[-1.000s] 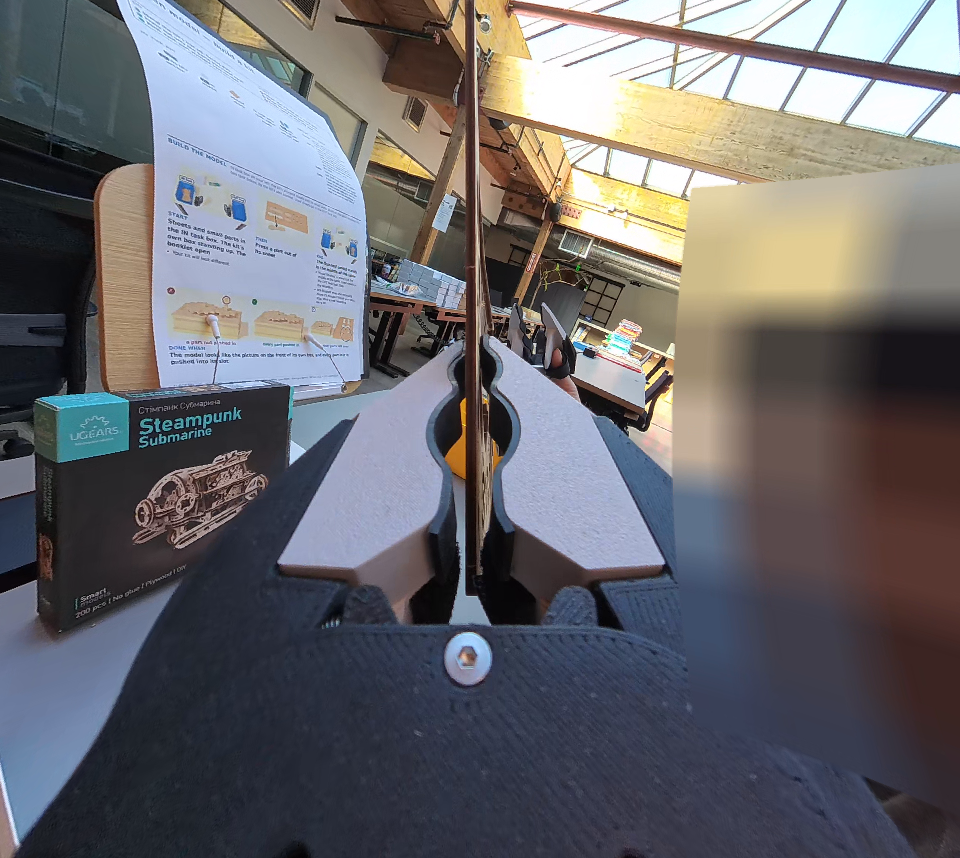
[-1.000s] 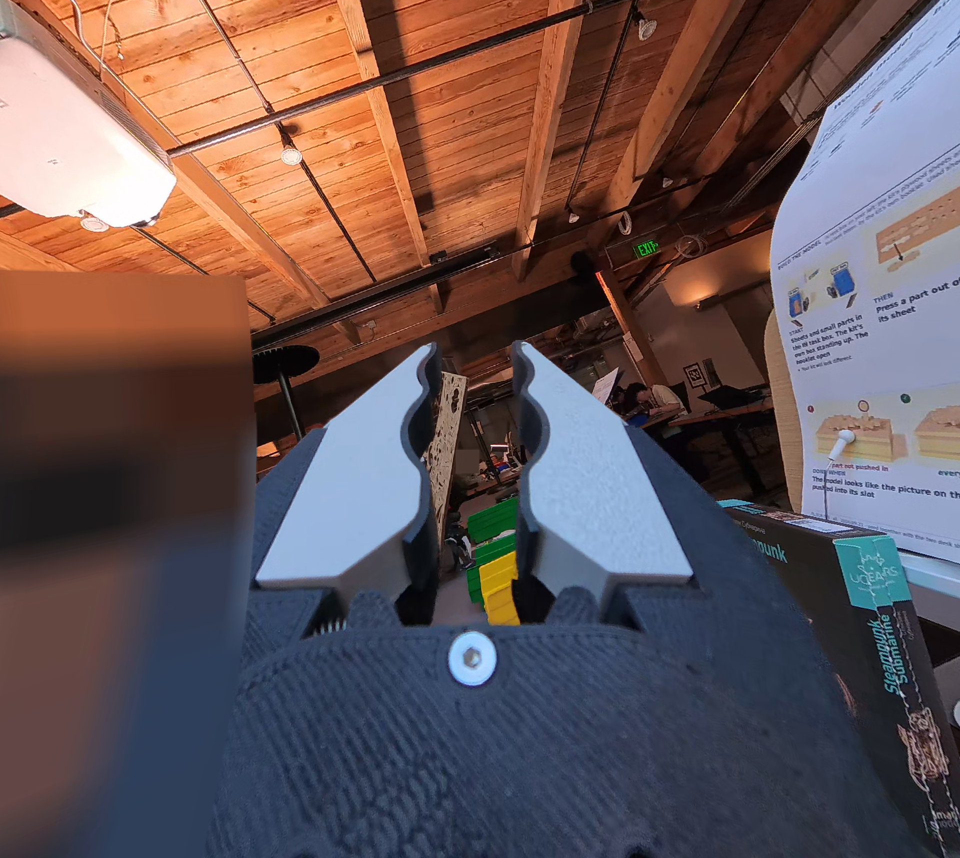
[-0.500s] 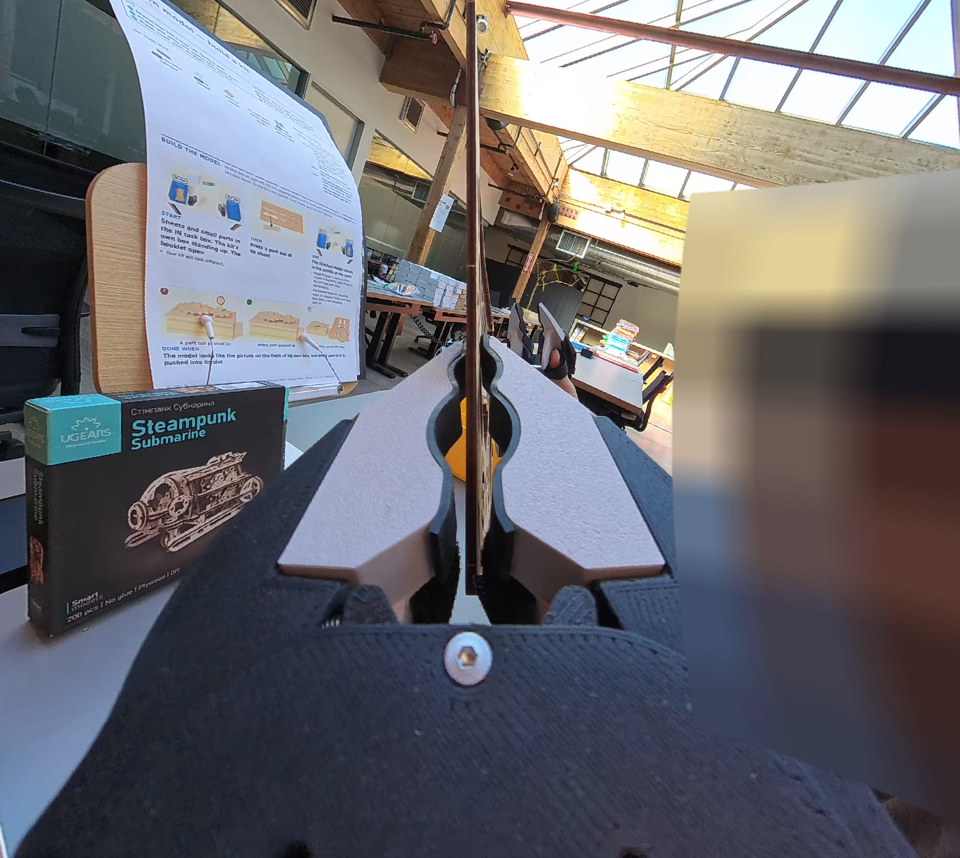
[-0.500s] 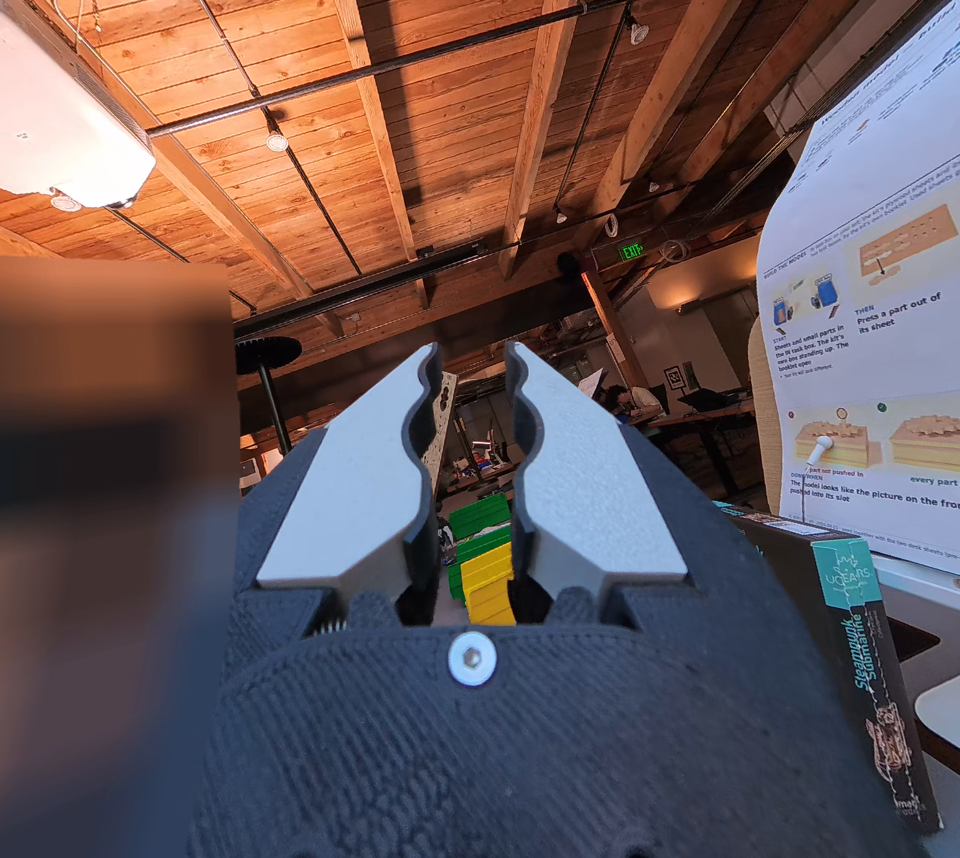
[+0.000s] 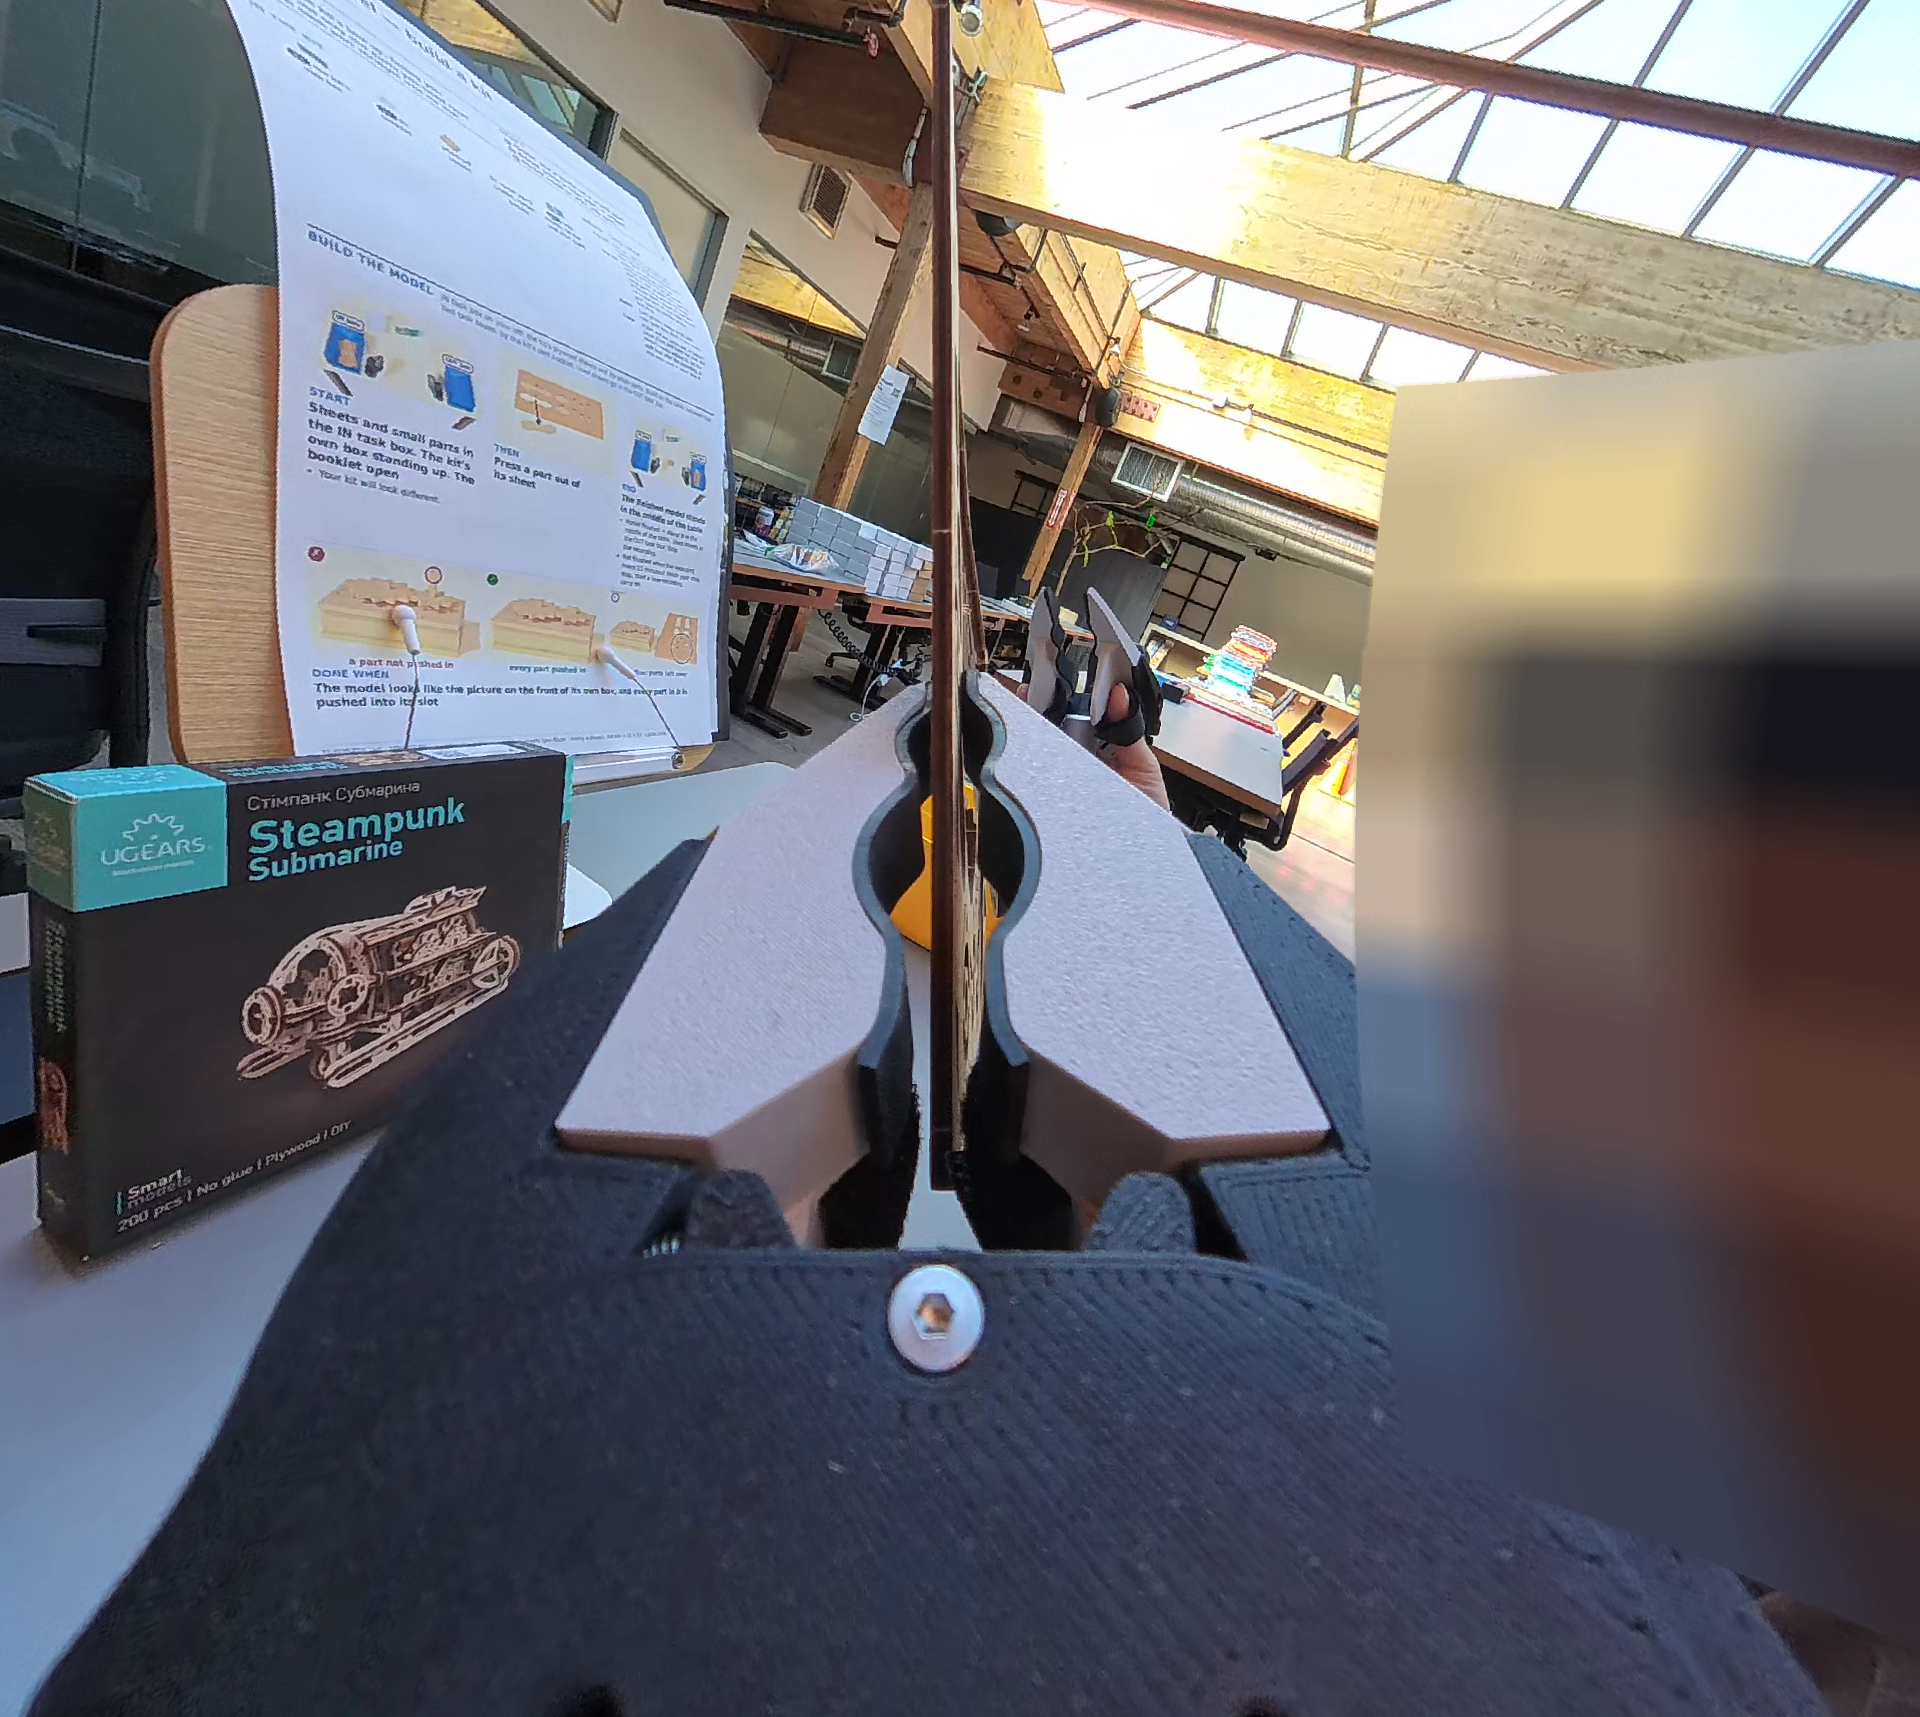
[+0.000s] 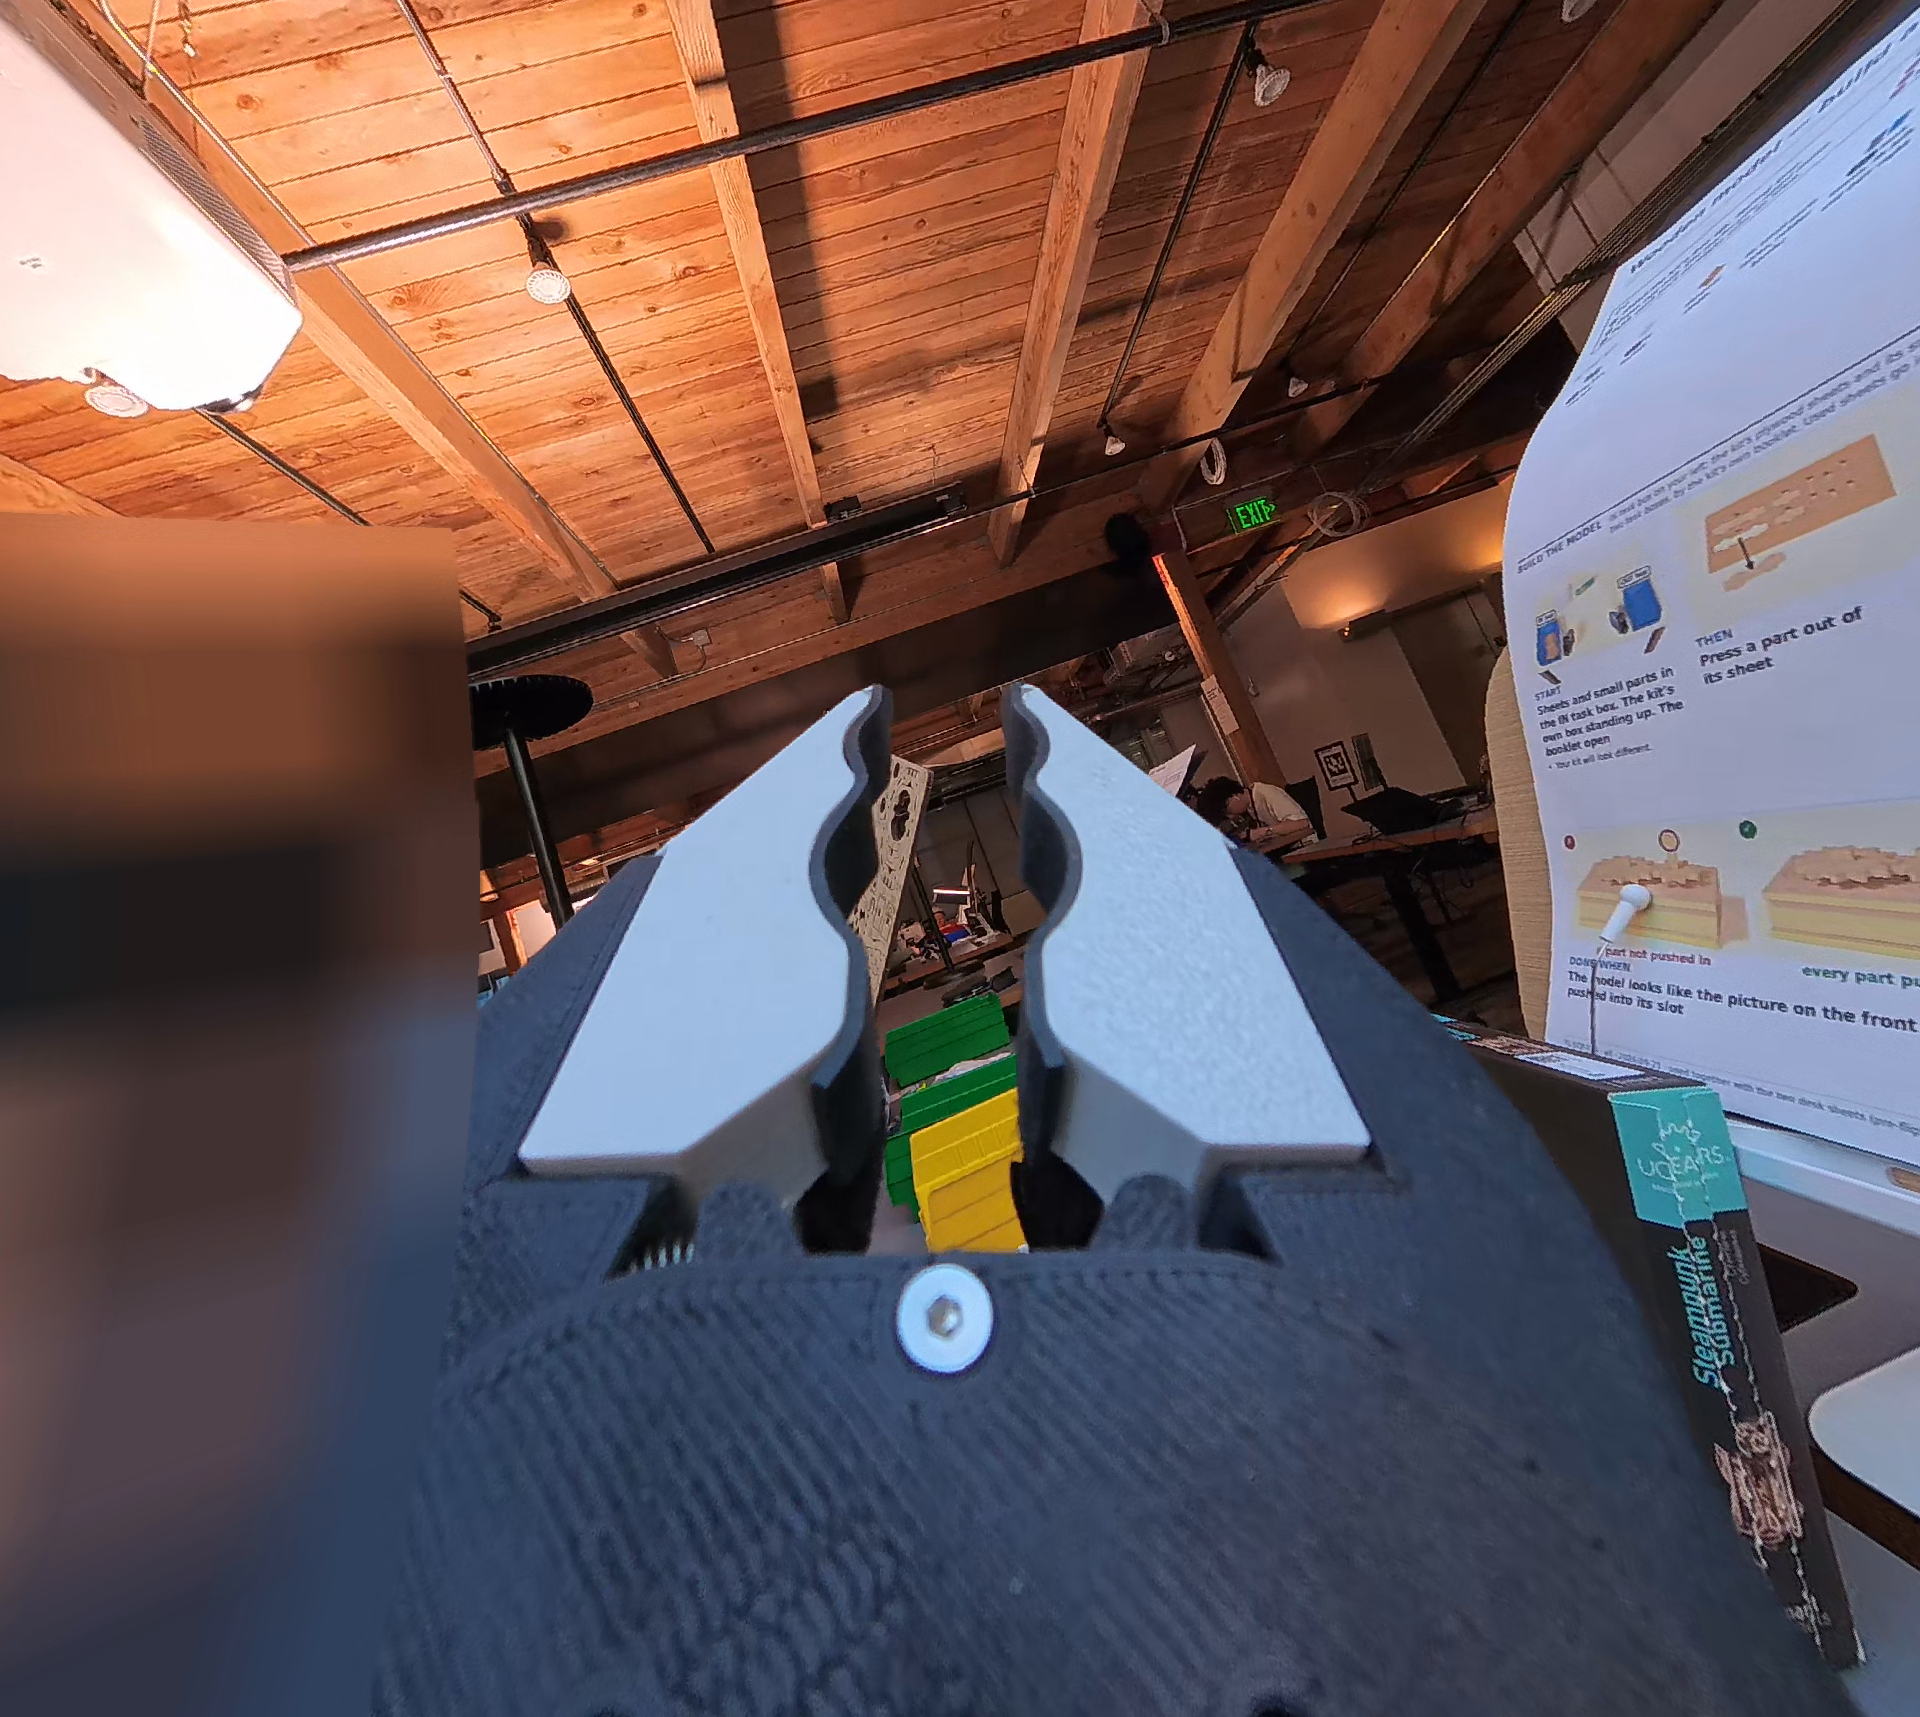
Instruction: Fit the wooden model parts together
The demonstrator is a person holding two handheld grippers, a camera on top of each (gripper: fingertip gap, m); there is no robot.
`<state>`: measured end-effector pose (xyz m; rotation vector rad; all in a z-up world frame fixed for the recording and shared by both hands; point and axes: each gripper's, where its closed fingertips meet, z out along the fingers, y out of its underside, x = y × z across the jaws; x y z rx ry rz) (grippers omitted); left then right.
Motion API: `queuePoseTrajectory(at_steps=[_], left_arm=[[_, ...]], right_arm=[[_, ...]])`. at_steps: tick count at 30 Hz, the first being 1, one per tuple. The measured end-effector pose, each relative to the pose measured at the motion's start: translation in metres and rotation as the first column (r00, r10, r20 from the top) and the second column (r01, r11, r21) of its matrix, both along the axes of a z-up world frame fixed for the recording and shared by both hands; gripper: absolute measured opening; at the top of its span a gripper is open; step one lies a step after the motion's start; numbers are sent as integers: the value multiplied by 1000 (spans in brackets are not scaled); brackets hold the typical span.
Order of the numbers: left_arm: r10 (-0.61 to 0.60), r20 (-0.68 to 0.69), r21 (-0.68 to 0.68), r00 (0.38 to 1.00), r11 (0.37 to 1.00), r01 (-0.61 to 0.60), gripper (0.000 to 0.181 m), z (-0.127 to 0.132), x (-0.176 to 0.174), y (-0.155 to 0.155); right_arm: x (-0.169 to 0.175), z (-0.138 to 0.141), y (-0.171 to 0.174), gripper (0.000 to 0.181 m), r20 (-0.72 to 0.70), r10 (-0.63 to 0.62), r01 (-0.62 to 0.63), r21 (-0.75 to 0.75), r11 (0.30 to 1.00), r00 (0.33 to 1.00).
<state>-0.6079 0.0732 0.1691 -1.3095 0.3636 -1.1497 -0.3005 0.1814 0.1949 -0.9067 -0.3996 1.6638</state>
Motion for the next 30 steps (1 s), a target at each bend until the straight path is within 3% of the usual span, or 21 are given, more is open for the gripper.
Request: queuePoseTrajectory(at_steps=[30], left_arm=[[5,1,-5,1000,1000,-5,1,-1,0,3]], right_arm=[[-6,-6,2,18,21,-11,11,-11,1000,1000]])
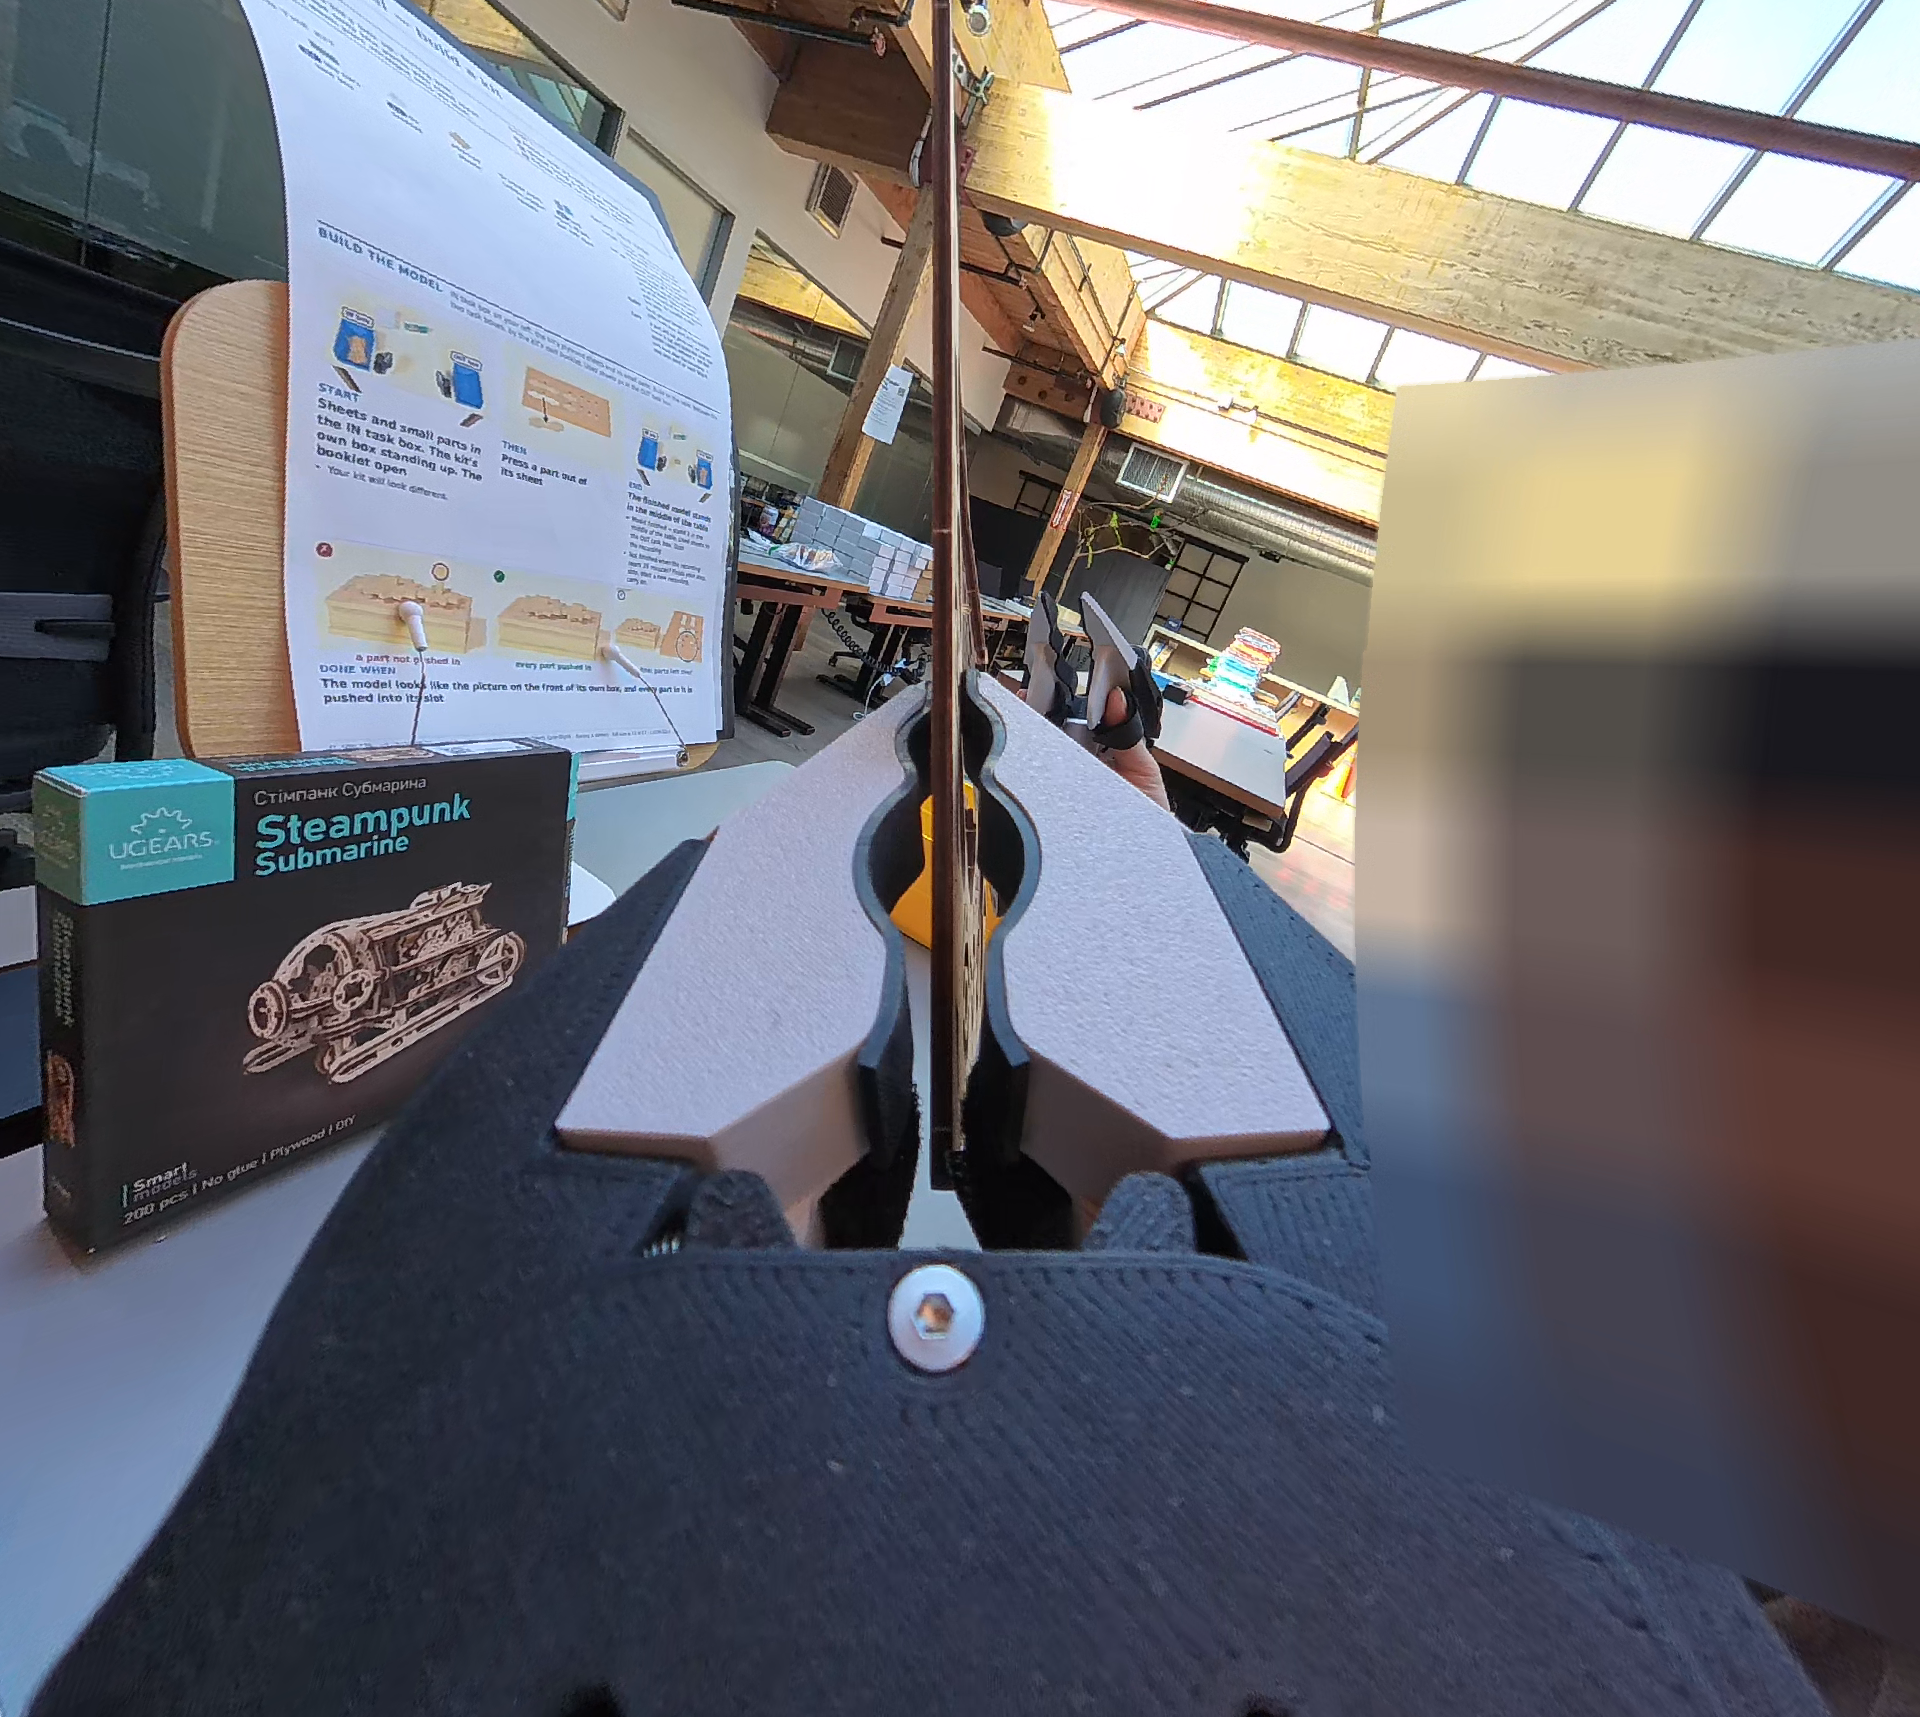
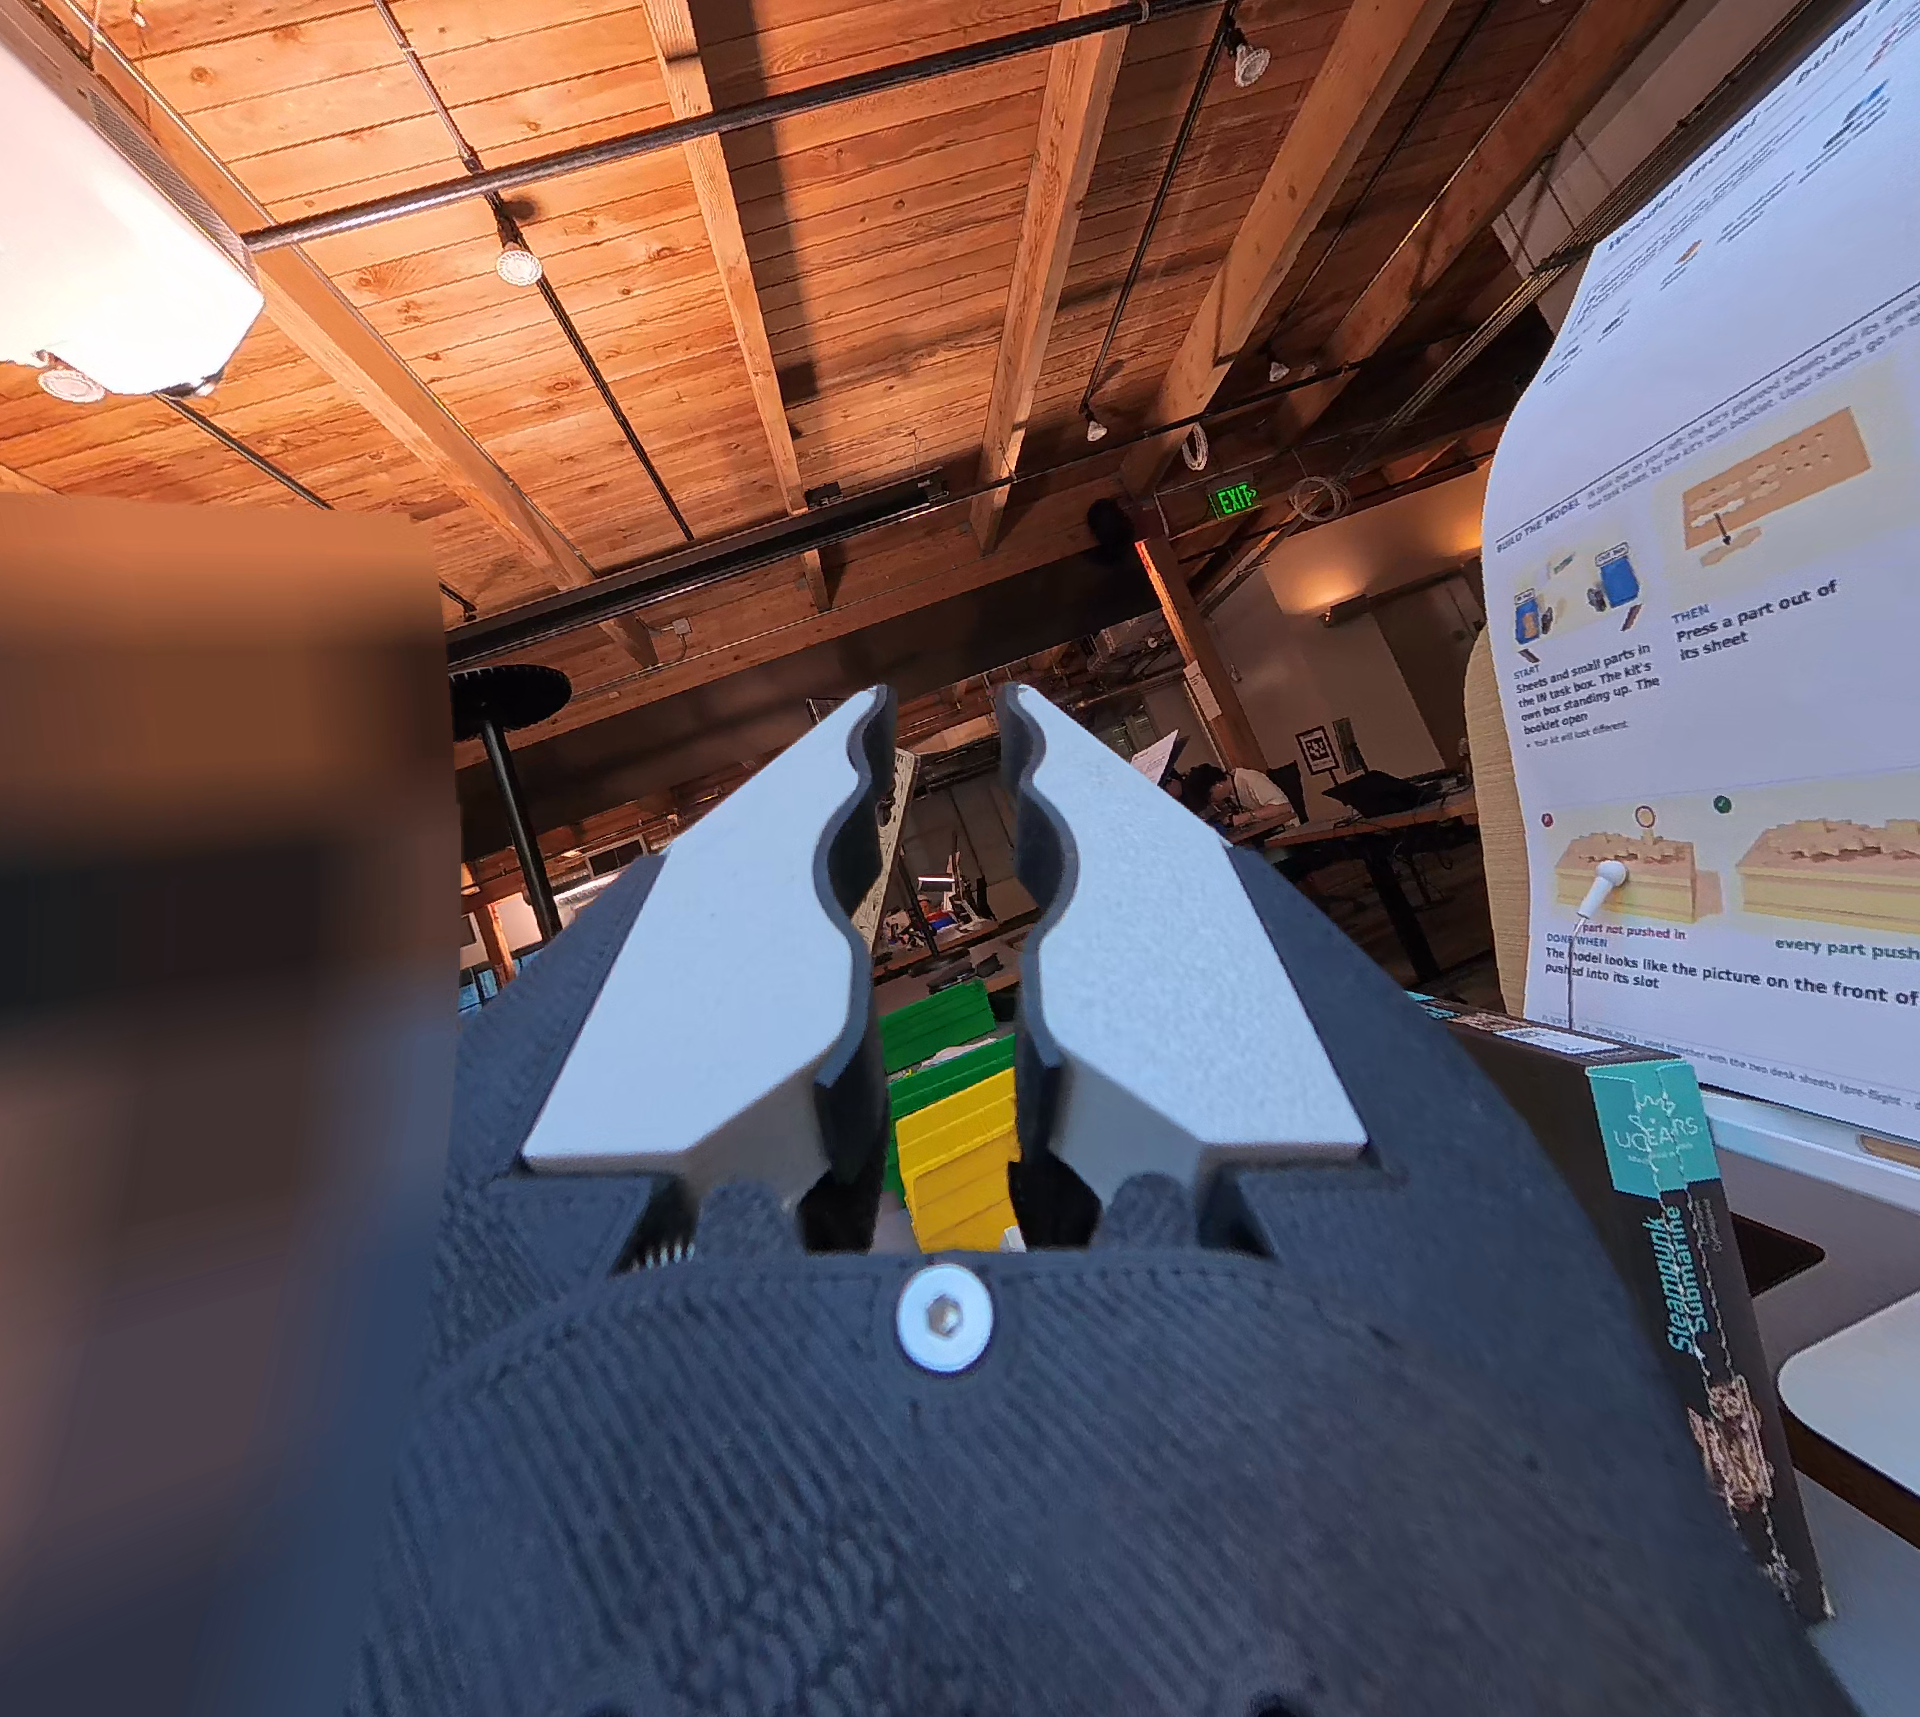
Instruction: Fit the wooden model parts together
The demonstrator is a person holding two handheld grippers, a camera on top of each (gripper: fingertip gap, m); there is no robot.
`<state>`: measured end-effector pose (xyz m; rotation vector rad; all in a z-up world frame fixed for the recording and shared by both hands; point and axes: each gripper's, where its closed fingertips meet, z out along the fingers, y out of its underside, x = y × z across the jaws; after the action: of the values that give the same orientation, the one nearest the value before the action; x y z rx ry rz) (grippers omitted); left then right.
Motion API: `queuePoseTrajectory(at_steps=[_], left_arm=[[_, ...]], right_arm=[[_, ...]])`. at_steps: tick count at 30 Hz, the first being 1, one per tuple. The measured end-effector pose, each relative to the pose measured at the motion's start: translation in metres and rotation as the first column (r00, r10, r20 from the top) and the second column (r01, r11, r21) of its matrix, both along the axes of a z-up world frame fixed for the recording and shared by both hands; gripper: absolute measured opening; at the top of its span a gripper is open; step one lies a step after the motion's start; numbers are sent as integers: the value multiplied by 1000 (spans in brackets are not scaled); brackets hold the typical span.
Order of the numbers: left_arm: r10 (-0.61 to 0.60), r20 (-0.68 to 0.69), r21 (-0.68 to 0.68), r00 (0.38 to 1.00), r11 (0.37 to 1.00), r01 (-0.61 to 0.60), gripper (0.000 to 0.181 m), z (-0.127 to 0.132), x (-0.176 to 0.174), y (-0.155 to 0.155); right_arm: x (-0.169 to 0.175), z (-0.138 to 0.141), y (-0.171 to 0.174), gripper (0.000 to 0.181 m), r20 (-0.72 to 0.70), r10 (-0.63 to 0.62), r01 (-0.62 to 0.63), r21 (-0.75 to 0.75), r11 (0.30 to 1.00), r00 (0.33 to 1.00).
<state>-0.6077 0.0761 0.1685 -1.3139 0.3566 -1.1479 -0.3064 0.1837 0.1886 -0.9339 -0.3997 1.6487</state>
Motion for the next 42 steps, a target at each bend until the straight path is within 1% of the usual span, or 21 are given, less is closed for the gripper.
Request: queuePoseTrajectory(at_steps=[4,6,7,9,11,14,16,18,20,22,24,28,31,35,38,42], left_arm=[[10,-5,-5,1000,1000,-10,1,0,0,1],[21,-10,-1,1000,1000,-21,1,3,-1,-4],[40,-22,-1,999,999,-40,1,4,-3,-9],[119,-66,-15,991,993,-120,1,0,-16,-23],[221,-131,-59,966,971,-231,1,-14,-43,-42],[351,-197,-162,915,909,-384,0,-42,-103,-83],[433,-220,-238,874,845,-478,0,-64,-147,-114],[501,-243,-326,831,764,-556,0,-92,-187,-143],[547,-242,-409,801,691,-596,1,-121,-221,-168],[568,-217,-475,794,649,-594,0,-144,-245,-191],[573,-171,-540,801,625,-563,0,-164,-264,-208],[555,-65,-655,830,603,-455,0,-205,-294,-225],[530,14,-699,848,611,-371,0,-228,-305,-226],[477,31,-744,878,598,-298,1,-255,-307,-223],[446,43,-764,894,592,-259,0,-268,-308,-217],[411,70,-773,909,598,-211,0,-279,-305,-212]], right_arm=[[-6,-4,0,18,43,-36,36,18,999,998],[-12,-6,-2,17,73,-39,37,27,999,997],[-15,-8,-3,17,91,-36,34,31,999,995],[-20,-8,-6,18,118,-37,32,43,999,992],[-22,-8,-7,18,133,-50,42,61,997,990],[-27,-11,-8,18,156,-69,58,75,996,985],[-32,-13,-10,18,167,-65,53,77,996,984],[-38,-16,-11,18,182,-57,44,78,996,982],[-45,-20,-14,18,202,-52,37,82,996,978],[-52,-24,-17,18,225,-49,30,87,996,973],[-59,-30,-18,18,247,-55,35,86,996,967],[-75,-45,-26,18,303,-32,10,72,997,953],[-82,-52,-33,18,320,-21,5,51,999,947],[-85,-48,-50,18,319,-38,18,65,998,947],[-89,-53,-61,18,343,-85,58,88,994,935],[-101,-70,-79,19,404,-71,38,88,995,912]])
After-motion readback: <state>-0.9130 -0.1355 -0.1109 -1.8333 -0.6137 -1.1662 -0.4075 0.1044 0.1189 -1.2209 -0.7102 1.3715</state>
